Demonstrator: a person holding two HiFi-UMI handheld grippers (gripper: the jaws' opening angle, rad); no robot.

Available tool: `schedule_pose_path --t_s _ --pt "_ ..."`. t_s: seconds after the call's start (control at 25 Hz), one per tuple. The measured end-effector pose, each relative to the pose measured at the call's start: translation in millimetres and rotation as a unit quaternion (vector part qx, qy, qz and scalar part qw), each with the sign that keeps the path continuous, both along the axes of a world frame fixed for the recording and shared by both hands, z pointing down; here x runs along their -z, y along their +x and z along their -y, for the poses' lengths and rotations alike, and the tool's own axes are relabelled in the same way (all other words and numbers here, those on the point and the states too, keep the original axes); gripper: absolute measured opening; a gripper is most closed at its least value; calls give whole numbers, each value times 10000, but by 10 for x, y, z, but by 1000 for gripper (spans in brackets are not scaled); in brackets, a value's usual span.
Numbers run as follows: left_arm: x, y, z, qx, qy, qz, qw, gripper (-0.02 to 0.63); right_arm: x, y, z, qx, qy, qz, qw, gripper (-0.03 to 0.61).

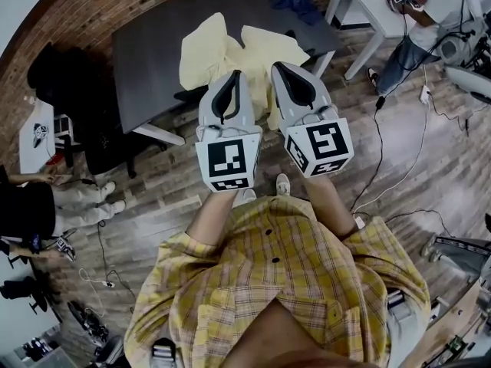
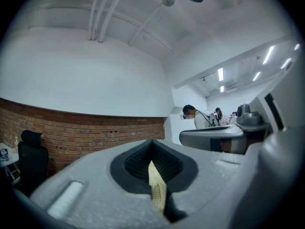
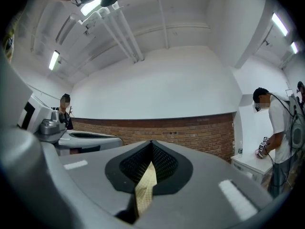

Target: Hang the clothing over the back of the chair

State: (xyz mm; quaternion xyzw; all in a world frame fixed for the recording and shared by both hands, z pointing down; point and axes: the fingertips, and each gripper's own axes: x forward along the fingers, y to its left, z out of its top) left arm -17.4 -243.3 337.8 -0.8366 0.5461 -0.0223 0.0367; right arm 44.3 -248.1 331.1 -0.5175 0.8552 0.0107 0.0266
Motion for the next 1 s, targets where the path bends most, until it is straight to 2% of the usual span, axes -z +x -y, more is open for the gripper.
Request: schedule_pose_path --t_s 1.0 --pt "-241 71 -356 8 -8 -2 10000 -2 -331 84 -374 -152 -198 2 9997 -2"
